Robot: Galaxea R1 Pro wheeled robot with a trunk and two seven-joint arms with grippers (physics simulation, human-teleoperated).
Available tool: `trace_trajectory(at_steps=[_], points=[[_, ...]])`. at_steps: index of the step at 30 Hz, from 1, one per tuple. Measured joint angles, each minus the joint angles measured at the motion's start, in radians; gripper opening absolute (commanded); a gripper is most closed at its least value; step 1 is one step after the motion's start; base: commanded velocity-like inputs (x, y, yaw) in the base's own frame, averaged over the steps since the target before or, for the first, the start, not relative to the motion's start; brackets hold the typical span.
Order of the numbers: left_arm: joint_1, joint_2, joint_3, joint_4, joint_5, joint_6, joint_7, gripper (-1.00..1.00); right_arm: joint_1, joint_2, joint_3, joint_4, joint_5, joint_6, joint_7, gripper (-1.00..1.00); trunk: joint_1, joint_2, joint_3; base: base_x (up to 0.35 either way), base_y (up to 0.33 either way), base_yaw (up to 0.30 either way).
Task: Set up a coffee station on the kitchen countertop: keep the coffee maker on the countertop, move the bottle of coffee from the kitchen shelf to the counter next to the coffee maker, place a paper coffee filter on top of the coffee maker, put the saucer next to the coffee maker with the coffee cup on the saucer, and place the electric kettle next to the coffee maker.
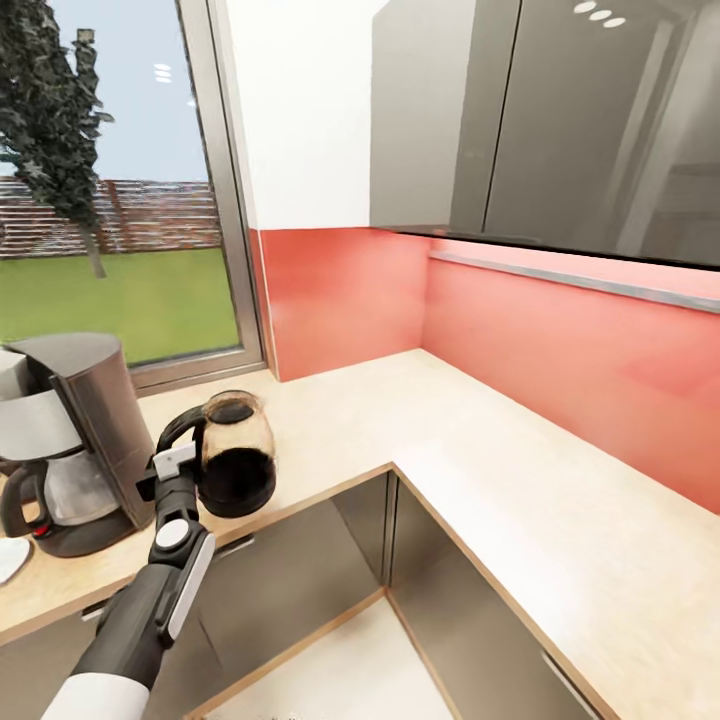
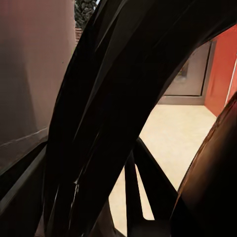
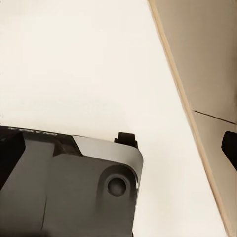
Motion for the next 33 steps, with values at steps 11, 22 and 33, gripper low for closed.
trace_trajectory(at_steps=[11,22,33], points=[[0.001,-0.003,0.002,-0.026,0.004,0.005,0.094,-1.00,0.000,0.000,0.000,0.000,0.000,0.000,0.000,1.00,0.000,0.000,-0.007,0.001,0.000,0.180],[0.015,-0.024,-0.031,-0.026,0.002,0.001,0.088,-1.00,0.000,0.000,0.000,0.001,0.000,0.000,0.000,1.00,0.000,0.000,-0.007,0.081,-0.044,0.001],[0.015,-0.022,-0.026,-0.018,0.003,0.000,0.089,-1.00,0.000,0.000,0.000,0.000,0.000,0.000,0.000,1.00,0.000,0.000,-0.007,0.267,0.048,0.000]])
